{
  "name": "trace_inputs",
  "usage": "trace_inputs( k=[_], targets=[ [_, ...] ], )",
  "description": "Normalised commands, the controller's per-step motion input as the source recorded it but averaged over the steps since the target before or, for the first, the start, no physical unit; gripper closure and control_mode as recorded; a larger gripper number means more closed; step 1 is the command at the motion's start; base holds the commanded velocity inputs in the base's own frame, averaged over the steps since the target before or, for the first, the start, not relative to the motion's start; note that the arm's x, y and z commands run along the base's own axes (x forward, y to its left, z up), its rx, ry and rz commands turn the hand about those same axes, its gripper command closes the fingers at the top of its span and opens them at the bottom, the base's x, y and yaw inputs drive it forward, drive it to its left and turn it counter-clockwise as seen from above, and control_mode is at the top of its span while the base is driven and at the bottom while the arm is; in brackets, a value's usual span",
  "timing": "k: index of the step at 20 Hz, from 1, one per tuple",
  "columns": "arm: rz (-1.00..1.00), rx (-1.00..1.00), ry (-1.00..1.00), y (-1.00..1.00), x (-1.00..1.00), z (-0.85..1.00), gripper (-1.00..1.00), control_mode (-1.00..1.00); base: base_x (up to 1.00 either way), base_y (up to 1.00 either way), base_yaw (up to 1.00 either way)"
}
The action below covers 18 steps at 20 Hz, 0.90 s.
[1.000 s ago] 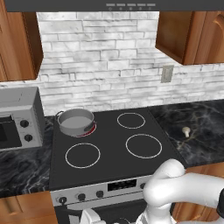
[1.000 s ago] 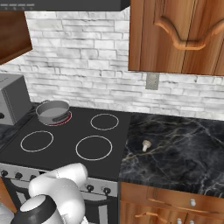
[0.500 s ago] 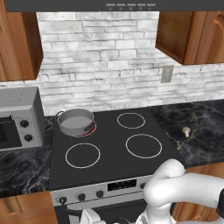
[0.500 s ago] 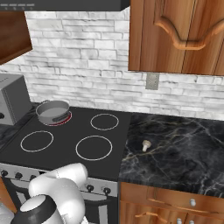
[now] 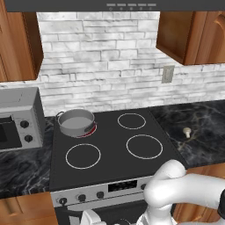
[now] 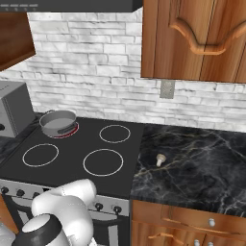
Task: Turn on the burner for the pot on the stove. Wait thirty seconds for the pot to heat up. Then add the mushroom to the pot.
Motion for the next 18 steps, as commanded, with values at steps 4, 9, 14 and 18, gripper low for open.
trace_inputs(
  k=[4, 9, 14, 18],
  targets=[
    [0.0, 0.0, 0.0, 0.0, 0.0, 0.0, 1.0, -1.0, 0.0, 0.0, 0.0],
    [0.0, 0.0, 0.0, 0.0, 0.0, 0.0, 1.0, -1.0, 0.0, 0.0, 0.0],
    [0.0, 0.0, 0.0, 0.0, 0.0, 0.0, 1.0, -1.0, 0.0, 0.0, 0.0],
    [0.0, 0.0, 0.0, 0.0, 0.0, 0.0, 1.0, -1.0, 0.0, 0.0, 0.0]
  ],
)
